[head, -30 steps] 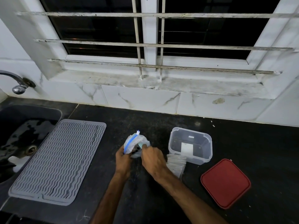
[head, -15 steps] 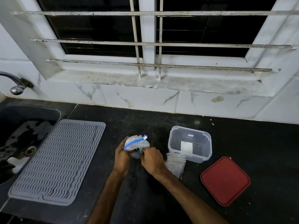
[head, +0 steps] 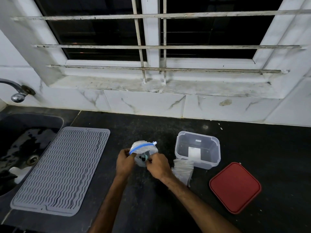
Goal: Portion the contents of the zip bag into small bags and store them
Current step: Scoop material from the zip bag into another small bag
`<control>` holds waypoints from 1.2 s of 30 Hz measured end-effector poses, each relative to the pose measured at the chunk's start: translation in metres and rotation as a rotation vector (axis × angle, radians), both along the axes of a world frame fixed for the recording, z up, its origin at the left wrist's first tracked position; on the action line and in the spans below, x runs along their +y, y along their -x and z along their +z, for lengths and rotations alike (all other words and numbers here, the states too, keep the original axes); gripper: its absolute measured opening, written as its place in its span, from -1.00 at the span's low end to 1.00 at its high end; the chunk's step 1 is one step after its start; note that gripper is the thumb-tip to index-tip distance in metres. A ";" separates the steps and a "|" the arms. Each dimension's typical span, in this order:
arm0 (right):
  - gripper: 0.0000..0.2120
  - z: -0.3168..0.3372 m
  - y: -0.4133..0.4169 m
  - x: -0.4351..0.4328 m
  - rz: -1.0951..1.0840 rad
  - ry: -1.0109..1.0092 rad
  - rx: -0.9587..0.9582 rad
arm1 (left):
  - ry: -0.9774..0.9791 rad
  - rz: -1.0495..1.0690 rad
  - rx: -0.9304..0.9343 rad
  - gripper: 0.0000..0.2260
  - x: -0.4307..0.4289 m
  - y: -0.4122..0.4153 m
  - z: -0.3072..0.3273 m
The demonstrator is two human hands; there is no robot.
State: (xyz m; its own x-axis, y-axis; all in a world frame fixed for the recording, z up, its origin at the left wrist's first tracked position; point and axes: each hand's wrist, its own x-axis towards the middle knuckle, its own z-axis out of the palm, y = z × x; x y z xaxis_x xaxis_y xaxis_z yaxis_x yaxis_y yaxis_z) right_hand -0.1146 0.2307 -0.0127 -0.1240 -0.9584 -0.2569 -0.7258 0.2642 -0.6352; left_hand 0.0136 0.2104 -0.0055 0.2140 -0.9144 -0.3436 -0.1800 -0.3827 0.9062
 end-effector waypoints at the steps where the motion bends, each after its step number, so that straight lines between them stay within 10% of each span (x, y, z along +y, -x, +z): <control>1: -0.82 -0.001 0.000 0.000 -0.006 -0.005 -0.005 | 0.006 -0.006 0.020 -0.76 0.000 0.000 0.001; 36: -0.79 -0.011 0.015 -0.004 -0.153 -0.139 -0.506 | -0.124 0.106 0.406 -0.85 -0.016 -0.012 -0.009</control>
